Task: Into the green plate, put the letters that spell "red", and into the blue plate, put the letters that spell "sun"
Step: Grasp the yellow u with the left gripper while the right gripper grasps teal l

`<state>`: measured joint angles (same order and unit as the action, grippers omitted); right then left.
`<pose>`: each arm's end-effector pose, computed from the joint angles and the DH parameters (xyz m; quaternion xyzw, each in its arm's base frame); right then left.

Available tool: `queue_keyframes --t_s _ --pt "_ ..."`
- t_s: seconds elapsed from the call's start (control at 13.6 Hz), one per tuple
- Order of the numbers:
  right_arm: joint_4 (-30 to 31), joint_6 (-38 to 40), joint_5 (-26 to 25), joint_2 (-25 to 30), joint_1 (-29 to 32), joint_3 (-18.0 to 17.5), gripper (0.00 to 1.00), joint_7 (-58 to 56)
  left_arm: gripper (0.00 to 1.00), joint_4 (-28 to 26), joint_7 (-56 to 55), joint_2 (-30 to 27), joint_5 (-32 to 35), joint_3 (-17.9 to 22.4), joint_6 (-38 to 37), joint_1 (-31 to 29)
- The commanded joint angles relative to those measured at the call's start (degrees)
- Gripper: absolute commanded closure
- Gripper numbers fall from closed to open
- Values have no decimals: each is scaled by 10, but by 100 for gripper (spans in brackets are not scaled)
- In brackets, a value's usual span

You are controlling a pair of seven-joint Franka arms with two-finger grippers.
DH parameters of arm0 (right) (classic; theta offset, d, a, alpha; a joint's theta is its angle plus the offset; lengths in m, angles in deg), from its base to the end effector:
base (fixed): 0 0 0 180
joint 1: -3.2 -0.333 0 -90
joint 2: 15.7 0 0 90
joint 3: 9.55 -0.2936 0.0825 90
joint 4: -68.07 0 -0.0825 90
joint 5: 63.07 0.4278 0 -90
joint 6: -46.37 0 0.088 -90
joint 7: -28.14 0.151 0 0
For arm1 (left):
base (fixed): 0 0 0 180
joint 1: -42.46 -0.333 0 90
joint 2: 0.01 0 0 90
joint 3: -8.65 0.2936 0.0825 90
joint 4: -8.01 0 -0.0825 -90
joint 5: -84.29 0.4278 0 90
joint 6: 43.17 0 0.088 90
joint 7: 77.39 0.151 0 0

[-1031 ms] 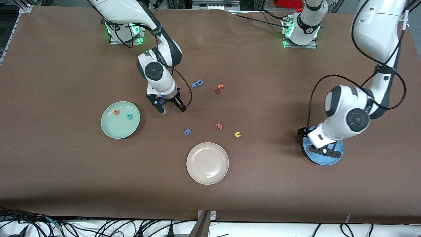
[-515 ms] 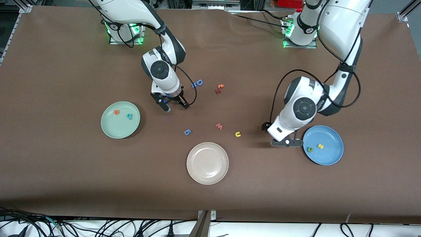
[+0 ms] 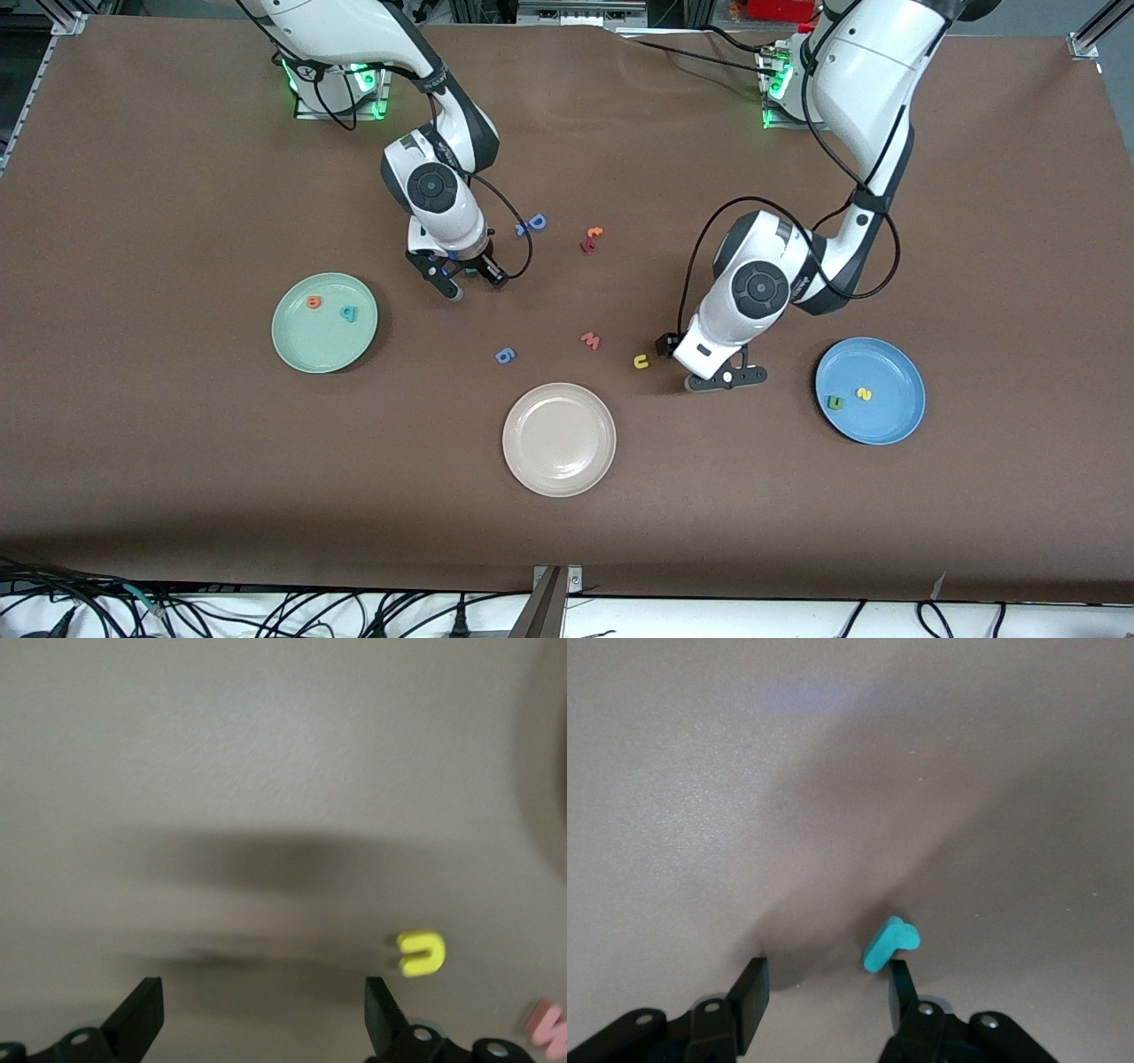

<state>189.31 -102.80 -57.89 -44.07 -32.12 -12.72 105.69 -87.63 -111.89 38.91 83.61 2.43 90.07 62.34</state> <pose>0.4573 0.3676 0.0737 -0.9269 0.3735 0.0327 0.0158 0.6262 -0.3052 0.1178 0.9953 0.0889 -0.0278 0.0283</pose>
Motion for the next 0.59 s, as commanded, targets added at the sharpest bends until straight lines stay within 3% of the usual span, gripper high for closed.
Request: queue_keyframes --t_s 0.0,0.52 --pt "15 6 -10 9 -4 4 37 -4 0 54 -39 36 -8 5 -3 19" --pt "22 67 -25 23 -4 32 37 -6 0 112 -124 84 -6 9 -2 53"
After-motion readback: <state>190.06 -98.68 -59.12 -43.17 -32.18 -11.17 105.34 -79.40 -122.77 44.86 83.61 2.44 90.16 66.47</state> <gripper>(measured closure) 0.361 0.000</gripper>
